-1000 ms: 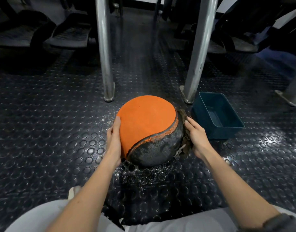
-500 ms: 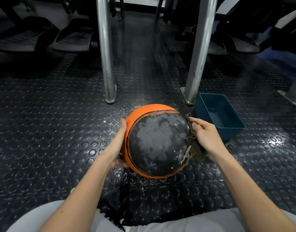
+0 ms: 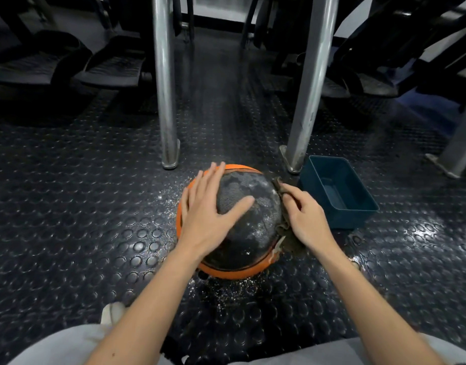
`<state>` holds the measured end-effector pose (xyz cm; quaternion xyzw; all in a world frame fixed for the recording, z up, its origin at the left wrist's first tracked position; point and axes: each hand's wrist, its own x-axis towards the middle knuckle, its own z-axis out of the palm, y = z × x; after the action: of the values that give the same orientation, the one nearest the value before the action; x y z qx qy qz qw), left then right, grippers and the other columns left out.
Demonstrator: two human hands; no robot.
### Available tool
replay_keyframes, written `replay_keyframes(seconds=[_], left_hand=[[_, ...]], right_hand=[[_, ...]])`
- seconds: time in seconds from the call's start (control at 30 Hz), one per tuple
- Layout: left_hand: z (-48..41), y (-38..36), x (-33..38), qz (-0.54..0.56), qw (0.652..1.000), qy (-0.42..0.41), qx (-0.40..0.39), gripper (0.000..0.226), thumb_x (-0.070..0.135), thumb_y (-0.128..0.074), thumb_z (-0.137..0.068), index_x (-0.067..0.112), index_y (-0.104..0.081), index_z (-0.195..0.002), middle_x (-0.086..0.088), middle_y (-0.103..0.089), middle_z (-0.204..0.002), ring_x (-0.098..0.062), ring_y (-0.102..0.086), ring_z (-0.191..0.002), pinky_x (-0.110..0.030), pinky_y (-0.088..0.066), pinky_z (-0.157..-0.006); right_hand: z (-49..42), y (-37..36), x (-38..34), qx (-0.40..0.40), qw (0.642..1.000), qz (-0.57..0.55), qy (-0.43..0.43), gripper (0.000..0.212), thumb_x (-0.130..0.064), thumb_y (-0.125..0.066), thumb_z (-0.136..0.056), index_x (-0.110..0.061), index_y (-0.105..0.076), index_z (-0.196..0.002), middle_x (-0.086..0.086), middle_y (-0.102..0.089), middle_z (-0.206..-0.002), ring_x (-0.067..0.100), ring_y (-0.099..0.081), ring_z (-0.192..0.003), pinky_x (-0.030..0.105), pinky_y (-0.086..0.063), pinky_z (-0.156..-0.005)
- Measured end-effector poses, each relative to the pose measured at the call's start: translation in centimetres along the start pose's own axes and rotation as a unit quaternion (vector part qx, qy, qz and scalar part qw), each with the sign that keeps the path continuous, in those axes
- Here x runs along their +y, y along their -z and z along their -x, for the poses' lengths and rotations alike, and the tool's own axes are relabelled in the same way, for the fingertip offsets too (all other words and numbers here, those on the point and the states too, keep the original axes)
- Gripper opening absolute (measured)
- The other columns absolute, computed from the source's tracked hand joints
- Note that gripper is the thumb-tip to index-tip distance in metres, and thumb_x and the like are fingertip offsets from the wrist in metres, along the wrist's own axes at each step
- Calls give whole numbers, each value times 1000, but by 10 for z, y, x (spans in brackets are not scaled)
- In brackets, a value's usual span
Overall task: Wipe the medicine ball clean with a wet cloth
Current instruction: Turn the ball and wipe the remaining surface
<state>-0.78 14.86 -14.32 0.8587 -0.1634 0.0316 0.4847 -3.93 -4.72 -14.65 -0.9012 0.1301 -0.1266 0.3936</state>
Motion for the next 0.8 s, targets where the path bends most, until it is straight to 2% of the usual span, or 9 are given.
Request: replay_keyframes(seconds=[0.07,0.17,0.23,0.33,0.5,0.57,0.7,0.73,0.8], left_hand=[[-1,1,-2,-57,998,17,19,98,85,-47,-56,43,-25,-141,24,-22,-148,-2,-13,-138,-34,-8,-116],[-1,6,-8,-55,998,30,28,98,75,-63,-50,37,-35,-135,19,-31,-141,-8,-24,-133,-35,-18,-114],[3,7,-9,-47,998,29,24,100,78,-61,-44,38,-36,-133,20,-32,-139,-6,-25,-131,-35,-21,-113],[7,5,-9,-56,998,11,24,102,81,-55,-43,37,-37,-133,19,-32,-140,-6,-24,-132,-38,-21,-114],[14,-4,2,-91,995,-21,-21,98,74,-70,-54,40,-30,-137,21,-25,-146,-5,-17,-136,-36,-13,-116],[13,-7,3,-96,995,-23,-12,99,76,-68,-53,41,-31,-137,21,-26,-145,-5,-19,-135,-34,-13,-115],[8,-4,-2,-75,997,-12,20,101,82,-54,-46,37,-37,-134,19,-32,-143,-8,-26,-134,-39,-20,-114],[9,-3,-4,-74,997,-10,17,101,82,-53,-46,37,-36,-135,18,-32,-144,-9,-25,-135,-39,-20,-114],[12,-2,-3,-77,997,-13,4,103,83,-52,-46,38,-33,-137,18,-29,-146,-9,-23,-136,-39,-17,-115]], right_hand=[[-1,3,-4,0,999,18,38,29,-23,-50,-97,-25,-60,-124,-4,-59,-103,11,-51,-103,18,-30,-80],[-2,11,-11,-8,992,69,110,26,-21,-55,-95,-23,-64,-119,-6,-60,-98,17,-51,-94,19,-31,-77],[-1,10,-19,4,975,134,179,24,-22,-55,-94,-24,-65,-116,-9,-57,-93,18,-45,-84,22,-29,-71],[-1,5,-29,7,956,140,256,22,-21,-57,-93,-25,-68,-112,-13,-55,-94,16,-40,-83,22,-31,-70],[-23,8,-12,9,986,94,139,22,-10,-56,-93,-16,-69,-110,-4,-62,-98,28,-52,-92,31,-36,-84],[-7,10,-16,28,984,98,146,22,-7,-56,-92,-16,-71,-106,-3,-63,-95,28,-50,-87,26,-32,-79],[39,5,-36,33,955,137,261,24,-11,-54,-88,-20,-72,-101,-6,-61,-92,19,-39,-81,18,-30,-74],[36,4,-35,29,955,138,261,24,-11,-54,-88,-20,-73,-101,-7,-60,-93,18,-38,-82,15,-30,-75],[11,4,-25,28,972,126,197,24,-6,-56,-90,-17,-72,-103,-3,-62,-95,20,-42,-86,13,-29,-77]])
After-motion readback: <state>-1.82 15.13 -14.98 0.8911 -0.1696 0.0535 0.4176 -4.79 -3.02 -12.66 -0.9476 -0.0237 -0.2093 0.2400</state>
